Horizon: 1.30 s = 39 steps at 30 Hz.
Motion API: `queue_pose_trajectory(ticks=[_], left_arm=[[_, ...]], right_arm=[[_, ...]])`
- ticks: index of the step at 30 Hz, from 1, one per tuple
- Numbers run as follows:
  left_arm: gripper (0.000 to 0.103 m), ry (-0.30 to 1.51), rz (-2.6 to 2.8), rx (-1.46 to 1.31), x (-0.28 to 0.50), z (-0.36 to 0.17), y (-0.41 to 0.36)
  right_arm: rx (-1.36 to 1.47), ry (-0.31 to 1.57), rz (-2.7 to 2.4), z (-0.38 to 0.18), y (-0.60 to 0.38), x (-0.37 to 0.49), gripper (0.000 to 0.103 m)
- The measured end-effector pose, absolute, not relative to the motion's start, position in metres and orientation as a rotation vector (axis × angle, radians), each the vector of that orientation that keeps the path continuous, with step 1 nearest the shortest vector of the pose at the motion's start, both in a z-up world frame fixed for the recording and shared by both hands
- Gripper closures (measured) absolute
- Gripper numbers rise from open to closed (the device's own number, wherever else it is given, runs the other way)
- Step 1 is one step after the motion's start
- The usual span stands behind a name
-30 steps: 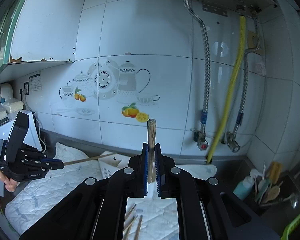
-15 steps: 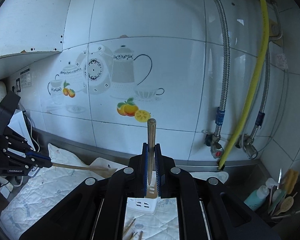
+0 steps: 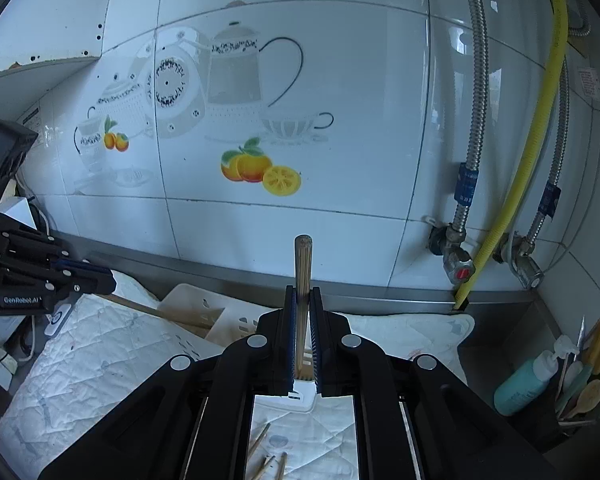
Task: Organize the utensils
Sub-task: 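Lift the held chopsticks with both tools and carry them over the white holder, then open both tools to drop the chopsticks into the white holder, then withdraw both open tools from the holder back toward the loose chopsticks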
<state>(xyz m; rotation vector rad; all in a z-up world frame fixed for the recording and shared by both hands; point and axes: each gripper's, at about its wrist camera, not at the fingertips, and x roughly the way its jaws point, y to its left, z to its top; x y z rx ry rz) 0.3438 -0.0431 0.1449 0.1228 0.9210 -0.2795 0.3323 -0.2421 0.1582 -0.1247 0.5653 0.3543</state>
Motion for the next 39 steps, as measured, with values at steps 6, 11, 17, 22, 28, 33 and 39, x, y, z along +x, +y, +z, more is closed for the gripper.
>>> queue_pose_trajectory(ticks=[6,11,17,22,28,33,39], left_arm=[[0.095,0.863,-0.284,0.069,0.34,0.157,-0.038],[0.086,0.792,-0.298,0.06,0.325,0.175,-0.037],[0.077,0.72,-0.324,0.067,0.287,0.181,-0.03],[0.077,0.718,-0.311,0.119,0.267,0.16,-0.029],[0.077,0.705,-0.311,0.075,0.276,0.138,-0.028],[0.078,0.68,-0.284,0.011,0.286,0.132,-0.026],[0.097,0.663,-0.226,-0.009,0.298,0.135,-0.022]], right_arm=[[-0.113,0.553,0.362,0.16,-0.246,0.329,0.093],[-0.128,0.518,0.348,0.173,-0.248,0.317,0.086],[-0.12,0.485,0.347,0.184,-0.256,0.297,0.078],[-0.1,0.467,0.356,0.184,-0.262,0.279,0.073],[-0.09,0.449,0.374,0.182,-0.265,0.258,0.073],[-0.087,0.435,0.379,0.182,-0.27,0.243,0.073],[-0.08,0.419,0.378,0.183,-0.277,0.231,0.073]])
